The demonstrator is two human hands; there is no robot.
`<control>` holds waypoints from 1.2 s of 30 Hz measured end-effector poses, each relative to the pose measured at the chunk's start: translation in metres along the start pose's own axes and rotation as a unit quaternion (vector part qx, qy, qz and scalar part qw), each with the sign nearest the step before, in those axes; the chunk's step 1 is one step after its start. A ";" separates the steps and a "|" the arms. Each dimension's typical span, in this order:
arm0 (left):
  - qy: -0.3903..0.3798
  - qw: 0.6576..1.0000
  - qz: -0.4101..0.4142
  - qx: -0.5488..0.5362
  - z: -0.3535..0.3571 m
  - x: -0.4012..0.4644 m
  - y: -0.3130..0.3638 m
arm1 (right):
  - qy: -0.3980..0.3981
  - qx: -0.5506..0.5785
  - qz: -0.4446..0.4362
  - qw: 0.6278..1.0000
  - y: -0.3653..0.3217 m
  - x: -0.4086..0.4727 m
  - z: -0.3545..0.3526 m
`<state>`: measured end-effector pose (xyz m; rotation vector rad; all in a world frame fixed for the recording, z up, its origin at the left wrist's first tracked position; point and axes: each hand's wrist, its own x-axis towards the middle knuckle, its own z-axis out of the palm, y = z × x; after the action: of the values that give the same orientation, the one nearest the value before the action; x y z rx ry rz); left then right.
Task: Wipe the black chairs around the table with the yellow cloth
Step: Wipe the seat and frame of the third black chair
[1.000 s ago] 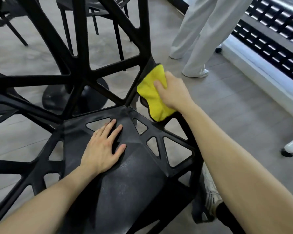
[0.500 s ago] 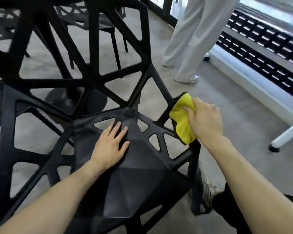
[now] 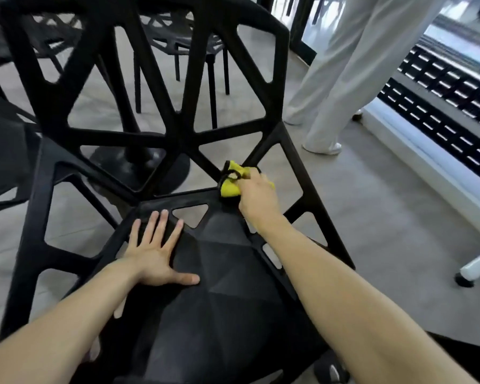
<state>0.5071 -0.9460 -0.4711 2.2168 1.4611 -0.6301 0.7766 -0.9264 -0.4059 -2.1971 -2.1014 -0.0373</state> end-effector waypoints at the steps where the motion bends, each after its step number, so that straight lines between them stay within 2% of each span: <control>1: 0.001 1.000 0.000 0.002 0.001 -0.001 0.000 | 0.041 0.030 0.017 0.999 0.000 0.001 -0.008; 4: -0.002 1.000 0.000 0.006 0.001 -0.002 -0.001 | 0.284 0.071 0.098 0.951 0.010 0.018 -0.064; 6: -0.010 1.000 0.001 0.000 0.002 -0.003 0.001 | 0.343 0.083 0.157 0.922 0.026 0.033 -0.090; 8: -0.017 1.000 0.000 0.000 -0.001 -0.003 0.001 | 0.322 0.080 0.192 0.924 0.023 0.041 -0.083; 12: -0.024 1.000 -0.005 0.007 -0.005 -0.004 0.005 | 0.170 0.025 0.089 0.981 0.001 0.027 -0.022; 14: -0.025 1.000 -0.002 0.004 -0.006 -0.006 0.007 | 0.115 0.041 0.052 0.991 0.002 0.017 -0.025; 15: -0.024 1.000 -0.002 0.004 -0.006 -0.006 0.008 | 0.131 0.051 0.061 0.988 0.006 0.017 -0.036; 18: -0.027 1.000 -0.003 0.003 -0.008 -0.007 0.006 | 0.275 0.059 0.126 0.951 0.022 0.035 -0.067; 19: -0.037 0.999 -0.003 0.002 -0.009 -0.007 0.007 | 0.289 0.065 0.135 0.946 0.026 0.038 -0.065; 21: -0.046 0.999 0.000 0.002 -0.010 -0.007 0.008 | 0.235 0.069 0.096 0.965 0.019 0.031 -0.038; 23: -0.047 0.999 -0.002 0.007 -0.012 -0.008 0.009 | 0.098 0.055 0.033 0.993 -0.005 0.011 0.012; 24: -0.047 0.999 -0.004 0.009 -0.012 -0.008 0.009 | 0.061 0.028 0.005 0.998 -0.016 0.002 0.033; 27: -0.041 0.999 -0.004 0.008 -0.011 -0.009 0.008 | 0.043 -0.025 -0.048 0.998 -0.021 -0.002 0.043; 31: -0.038 0.999 0.001 0.012 -0.010 -0.008 0.008 | -0.010 -0.111 -0.125 0.986 0.025 -0.054 0.025; 33: -0.048 0.999 -0.001 0.014 -0.011 -0.007 0.008 | 0.005 -0.149 -0.145 0.978 0.036 -0.073 0.020; 36: -0.043 0.999 0.000 0.014 -0.009 -0.006 0.009 | 0.020 -0.116 -0.133 0.984 -0.007 -0.027 0.029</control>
<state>0.5145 -0.9486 -0.4594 2.1827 1.4174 -0.7394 0.7669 -0.9499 -0.4365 -1.9877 -2.4631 -0.3594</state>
